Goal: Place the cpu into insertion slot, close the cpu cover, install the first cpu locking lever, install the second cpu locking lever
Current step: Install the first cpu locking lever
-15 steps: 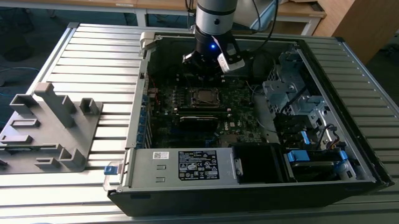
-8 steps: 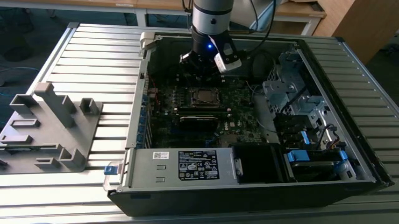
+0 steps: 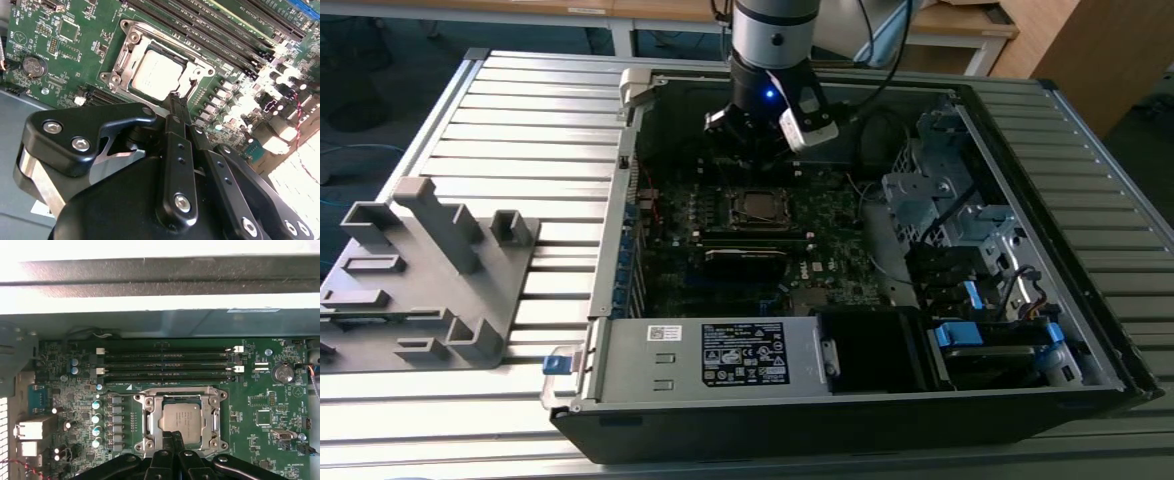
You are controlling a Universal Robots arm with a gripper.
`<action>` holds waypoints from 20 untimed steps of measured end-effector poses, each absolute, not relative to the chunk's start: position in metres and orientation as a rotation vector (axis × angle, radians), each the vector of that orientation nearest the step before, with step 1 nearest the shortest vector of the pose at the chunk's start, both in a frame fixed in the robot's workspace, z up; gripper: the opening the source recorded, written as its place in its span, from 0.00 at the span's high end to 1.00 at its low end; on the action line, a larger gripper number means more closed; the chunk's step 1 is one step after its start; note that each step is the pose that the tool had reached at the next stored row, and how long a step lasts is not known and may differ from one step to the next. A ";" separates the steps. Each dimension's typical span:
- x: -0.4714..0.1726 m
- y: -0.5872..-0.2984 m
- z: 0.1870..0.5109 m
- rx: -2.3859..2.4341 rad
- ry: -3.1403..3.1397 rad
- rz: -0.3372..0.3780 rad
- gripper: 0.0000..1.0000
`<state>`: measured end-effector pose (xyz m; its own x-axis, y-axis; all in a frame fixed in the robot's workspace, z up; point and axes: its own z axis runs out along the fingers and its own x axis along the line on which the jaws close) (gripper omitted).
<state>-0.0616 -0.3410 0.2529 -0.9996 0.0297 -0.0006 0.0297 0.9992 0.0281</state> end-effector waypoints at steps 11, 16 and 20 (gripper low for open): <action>-0.067 -0.341 0.255 0.047 3.140 0.044 0.90; -0.077 -0.341 0.255 0.047 3.138 0.044 0.90; -0.088 -0.341 0.255 0.047 3.136 0.044 0.90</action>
<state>-0.0884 -0.3414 0.2554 -0.9995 0.0298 -0.0047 0.0296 0.9992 0.0284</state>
